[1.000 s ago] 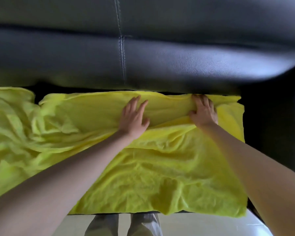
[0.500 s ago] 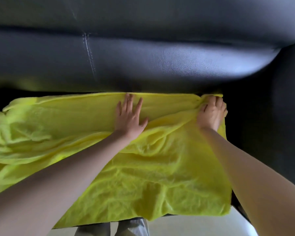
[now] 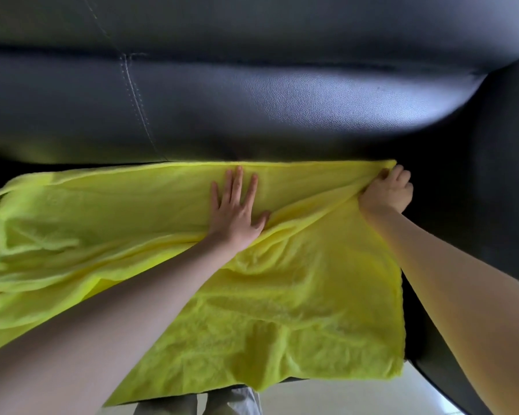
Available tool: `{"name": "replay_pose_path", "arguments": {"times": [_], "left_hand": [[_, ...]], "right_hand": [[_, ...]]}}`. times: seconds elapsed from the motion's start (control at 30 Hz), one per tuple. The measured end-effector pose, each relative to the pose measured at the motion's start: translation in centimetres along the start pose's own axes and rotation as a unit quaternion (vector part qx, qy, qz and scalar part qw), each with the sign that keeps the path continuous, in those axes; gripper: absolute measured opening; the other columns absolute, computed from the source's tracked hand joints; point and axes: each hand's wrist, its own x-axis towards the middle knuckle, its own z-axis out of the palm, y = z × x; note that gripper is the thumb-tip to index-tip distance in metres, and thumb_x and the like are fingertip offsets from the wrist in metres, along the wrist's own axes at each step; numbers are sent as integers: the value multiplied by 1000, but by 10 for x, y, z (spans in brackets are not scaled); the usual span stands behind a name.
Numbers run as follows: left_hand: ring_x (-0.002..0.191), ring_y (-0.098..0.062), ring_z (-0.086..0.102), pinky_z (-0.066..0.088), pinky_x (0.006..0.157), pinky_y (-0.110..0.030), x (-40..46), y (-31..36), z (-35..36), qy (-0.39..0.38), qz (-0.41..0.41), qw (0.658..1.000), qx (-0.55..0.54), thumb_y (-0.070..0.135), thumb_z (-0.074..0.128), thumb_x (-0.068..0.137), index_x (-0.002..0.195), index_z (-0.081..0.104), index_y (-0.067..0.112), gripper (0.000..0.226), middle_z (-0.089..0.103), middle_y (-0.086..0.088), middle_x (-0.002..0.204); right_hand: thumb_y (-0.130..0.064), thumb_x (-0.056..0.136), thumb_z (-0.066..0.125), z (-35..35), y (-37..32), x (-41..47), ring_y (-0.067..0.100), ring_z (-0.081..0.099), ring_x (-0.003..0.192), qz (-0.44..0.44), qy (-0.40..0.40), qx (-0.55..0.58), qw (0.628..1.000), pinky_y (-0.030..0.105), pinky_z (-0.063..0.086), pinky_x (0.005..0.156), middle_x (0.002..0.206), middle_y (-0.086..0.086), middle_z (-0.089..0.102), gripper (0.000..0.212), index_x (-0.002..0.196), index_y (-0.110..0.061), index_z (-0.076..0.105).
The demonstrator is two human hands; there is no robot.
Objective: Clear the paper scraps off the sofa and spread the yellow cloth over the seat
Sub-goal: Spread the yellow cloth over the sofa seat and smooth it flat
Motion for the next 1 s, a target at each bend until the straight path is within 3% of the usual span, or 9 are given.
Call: {"name": "replay_pose_path", "arguments": {"times": [0.2,0.3,0.37,0.43,0.5,0.57,0.67,0.87,1.0], "left_hand": [[148,-28,-6,-2,118,-50,13,4,-9,-31,2,999,-17,58,34,93,154,5,23,76,-5,-10,161],[139,-30,29,23,112,-44,16,-2,-22,34,14,998,-46,52,38,92,143,39,18,61,36,-12,148],[112,-29,50,41,92,-39,8,-12,-28,105,57,992,-43,46,40,89,118,57,14,46,55,-8,117],[93,-27,55,46,77,-37,-7,-26,-30,131,111,983,-58,41,42,86,100,58,13,35,57,-5,97],[86,-26,57,48,71,-36,-22,-40,-30,100,145,983,-59,41,41,86,96,57,12,35,59,-4,90],[89,-25,58,49,72,-37,-35,-52,-30,53,143,987,-51,42,45,89,97,57,12,34,62,-4,92],[95,-22,58,48,75,-35,-45,-63,-34,20,92,993,-72,47,50,92,100,55,13,34,63,-2,99],[68,-20,51,34,57,-30,-51,-61,-53,-84,40,993,-66,59,43,91,99,50,17,44,62,-3,87],[66,-18,53,36,57,-30,-55,-57,-60,-117,43,987,-103,63,46,88,103,53,18,48,60,1,84]], "right_hand": [[-24,96,41,-1,4,8,35,38,129,65,-104,115,986,41,38,99,144,20,33,66,152,-14,8],[-18,97,37,-9,10,11,36,38,130,85,-109,161,977,45,39,100,145,21,34,59,151,-13,15],[-13,93,45,-15,7,1,38,39,126,30,-22,119,992,44,41,96,140,21,36,52,143,-5,32],[-8,83,56,-17,5,-10,39,39,122,-109,80,46,990,44,39,96,135,23,38,55,135,-4,40],[-5,76,61,-16,2,-18,37,39,123,-262,89,-9,961,45,34,101,133,21,41,59,133,-6,43],[-6,75,62,-15,-3,-25,33,40,124,-343,65,-34,936,42,29,104,132,16,45,60,132,-9,45],[-8,73,65,-19,-9,-34,31,46,121,-369,67,-14,927,40,30,104,128,12,50,58,128,-11,49],[-24,81,57,-29,-29,-59,29,52,116,-458,70,-12,886,41,34,104,123,10,56,46,126,-13,52],[-33,86,51,-30,-40,-76,27,53,113,-486,72,-16,871,40,34,103,121,6,58,44,127,-16,52]]}}
